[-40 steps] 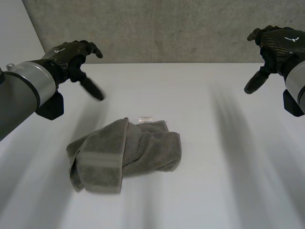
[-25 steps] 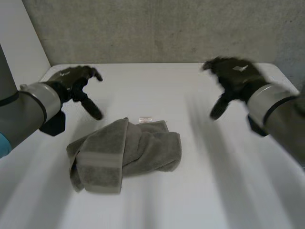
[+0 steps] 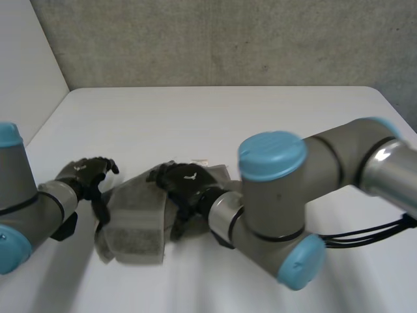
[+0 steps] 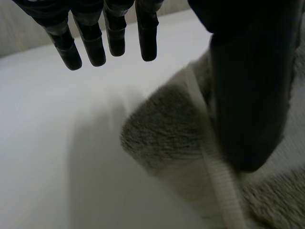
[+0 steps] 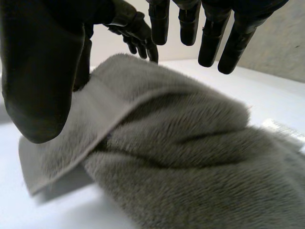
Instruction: Fold the towel.
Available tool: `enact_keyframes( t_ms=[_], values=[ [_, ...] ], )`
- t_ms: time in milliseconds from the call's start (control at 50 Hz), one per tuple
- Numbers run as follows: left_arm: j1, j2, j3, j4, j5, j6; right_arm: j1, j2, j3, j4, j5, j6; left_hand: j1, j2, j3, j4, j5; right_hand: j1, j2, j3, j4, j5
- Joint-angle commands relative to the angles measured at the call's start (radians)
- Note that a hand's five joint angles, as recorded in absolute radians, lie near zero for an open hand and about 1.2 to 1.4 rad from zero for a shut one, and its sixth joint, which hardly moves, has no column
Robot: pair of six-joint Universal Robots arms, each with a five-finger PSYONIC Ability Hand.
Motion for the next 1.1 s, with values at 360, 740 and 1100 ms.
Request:
enact_keyframes(
  t_ms=[360,740,1100],
  values=[
    [0.007,-0.057,-0.034,0.064,-0.003,0.014,0.036,0.021,-0.059,-0.080,0.051,-0.157,0.137,0.158,0.151,0.146,0.178,1.168,1.155,1.150,1.137,1.161],
    [0.002,0.098,-0.103,0.058,0.012,0.012,-0.345,-0.248,0.134,0.000,-0.064,-0.258,-0.001,0.020,0.013,0.008,0.040,1.168,1.155,1.150,1.137,1.161],
    [-0.021,0.090,-0.126,0.041,0.013,0.014,-0.353,-0.294,0.272,0.098,-0.093,-0.293,0.744,0.765,0.758,0.753,0.785,0.807,0.795,0.790,0.777,0.801]
  ],
)
